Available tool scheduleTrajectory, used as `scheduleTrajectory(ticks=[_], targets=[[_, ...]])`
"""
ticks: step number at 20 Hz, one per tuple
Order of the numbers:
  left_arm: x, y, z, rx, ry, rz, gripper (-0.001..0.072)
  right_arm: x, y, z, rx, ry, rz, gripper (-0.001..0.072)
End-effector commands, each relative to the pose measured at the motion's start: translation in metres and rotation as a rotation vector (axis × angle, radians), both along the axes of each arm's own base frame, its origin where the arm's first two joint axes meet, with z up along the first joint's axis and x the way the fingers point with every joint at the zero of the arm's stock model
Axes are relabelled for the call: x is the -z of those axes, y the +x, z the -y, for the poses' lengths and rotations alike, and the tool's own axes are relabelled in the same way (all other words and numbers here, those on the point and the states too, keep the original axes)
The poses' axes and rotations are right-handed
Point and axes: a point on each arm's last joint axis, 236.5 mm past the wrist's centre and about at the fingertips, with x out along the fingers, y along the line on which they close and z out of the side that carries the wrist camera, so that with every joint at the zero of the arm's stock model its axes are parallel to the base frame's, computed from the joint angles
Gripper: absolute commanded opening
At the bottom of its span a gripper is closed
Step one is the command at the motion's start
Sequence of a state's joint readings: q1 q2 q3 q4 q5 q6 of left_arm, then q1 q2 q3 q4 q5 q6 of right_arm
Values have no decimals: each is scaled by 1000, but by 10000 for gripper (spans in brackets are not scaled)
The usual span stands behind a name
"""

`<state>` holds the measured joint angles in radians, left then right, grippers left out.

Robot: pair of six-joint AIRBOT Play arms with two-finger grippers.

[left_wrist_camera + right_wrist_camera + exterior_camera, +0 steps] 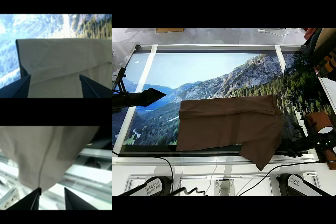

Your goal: Fold the clothes and pants, and hang the long-sleeved shirts on hangers.

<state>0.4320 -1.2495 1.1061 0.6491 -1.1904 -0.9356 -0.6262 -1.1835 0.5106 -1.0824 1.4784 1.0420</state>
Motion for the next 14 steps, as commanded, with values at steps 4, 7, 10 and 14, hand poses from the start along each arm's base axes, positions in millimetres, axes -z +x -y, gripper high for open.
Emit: scheduleTrajectory(ticks=[4, 7, 10, 14], targets=[[-1, 1, 4, 8, -5, 4, 692, 33, 1, 12, 8, -89, 33, 336], [-1, 1, 4, 8, -6, 2, 693, 44, 7, 8, -3, -74, 70, 298], [-1, 1, 4, 9, -5, 2, 693, 42, 5, 0, -81, -44, 93, 11], [2, 0, 1, 8, 8, -4, 692, 25, 23, 3, -84, -36, 151, 11]])
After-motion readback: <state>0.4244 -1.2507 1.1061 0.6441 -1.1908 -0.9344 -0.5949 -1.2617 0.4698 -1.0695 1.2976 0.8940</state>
